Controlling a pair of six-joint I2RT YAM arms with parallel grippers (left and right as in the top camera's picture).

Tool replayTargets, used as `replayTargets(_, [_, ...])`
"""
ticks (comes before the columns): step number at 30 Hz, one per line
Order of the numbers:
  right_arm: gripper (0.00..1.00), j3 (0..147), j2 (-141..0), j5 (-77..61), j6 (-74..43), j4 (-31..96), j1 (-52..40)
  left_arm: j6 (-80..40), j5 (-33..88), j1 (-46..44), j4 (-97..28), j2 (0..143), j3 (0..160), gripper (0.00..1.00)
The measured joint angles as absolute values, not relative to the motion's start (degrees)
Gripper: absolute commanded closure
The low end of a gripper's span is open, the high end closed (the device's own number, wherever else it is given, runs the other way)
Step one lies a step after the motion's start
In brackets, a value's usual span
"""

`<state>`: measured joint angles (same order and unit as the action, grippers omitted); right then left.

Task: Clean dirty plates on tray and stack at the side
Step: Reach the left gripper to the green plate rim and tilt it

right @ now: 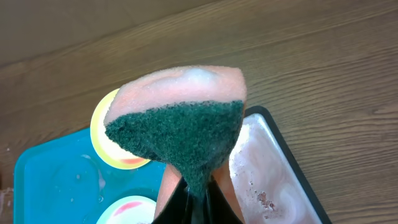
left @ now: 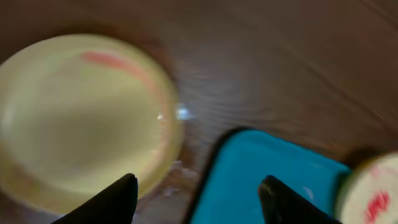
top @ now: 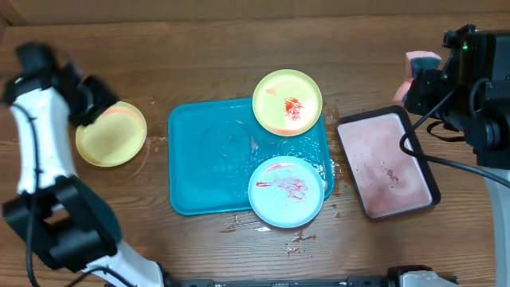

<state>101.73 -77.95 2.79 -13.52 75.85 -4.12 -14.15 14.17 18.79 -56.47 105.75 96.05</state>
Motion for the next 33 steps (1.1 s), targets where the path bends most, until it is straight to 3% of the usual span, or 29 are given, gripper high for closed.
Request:
replayTargets(1, [0.96, 101.7, -78.0, 2.8, -13.5, 75.8, -4.1, -13.6, 14.3, 15.6, -56.3, 104.8, 96.4, 0.33])
replayTargets(2, [0.96, 101.7, -78.0, 2.8, -13.5, 75.9, -4.1, -13.3, 14.4, 12.8, -56.1, 104.3, 96.7, 0.24])
replayTargets(3, [0.96, 101.7, -78.0, 2.8, -13.5, 75.9, -4.1, -12.5, 14.4, 9.1, -55.9, 104.2, 96.8, 0.06])
replayTargets(4, [0.96, 101.7, -78.0, 2.8, -13.5, 75.9, -4.1, -11.9, 14.6, 6.3, -55.7, 104.2, 96.8, 0.00])
replayTargets(11, [0.96, 101.7, -78.0, 2.8, -13.4, 76.8, -4.1, -8.5, 16.6, -11.5, -50.5, 109.9, 96.8, 0.00])
replayTargets(12, [0.96, 101.7, -78.0, 2.8, -13.2, 77.1, -4.1, -8.3, 16.8, -13.4, -49.6, 111.1, 96.8, 0.04])
replayTargets(15, [0.96, 101.7, -78.0, 2.8, -12.7, 77.8, -4.1, -7.5, 17.2, -17.9, -47.0, 115.0, 96.8, 0.36])
replayTargets(18, [0.96, 101.7, -78.0, 2.8, -12.2, 78.2, -4.1, -7.1, 17.5, -20.9, -45.9, 119.0, 96.8, 0.50])
replayTargets(33, [0.96, 101.7, -78.0, 2.8, -10.5, 78.7, -4.1, -21.8, 6.4, -19.8, -44.7, 122.3, 96.7, 0.51])
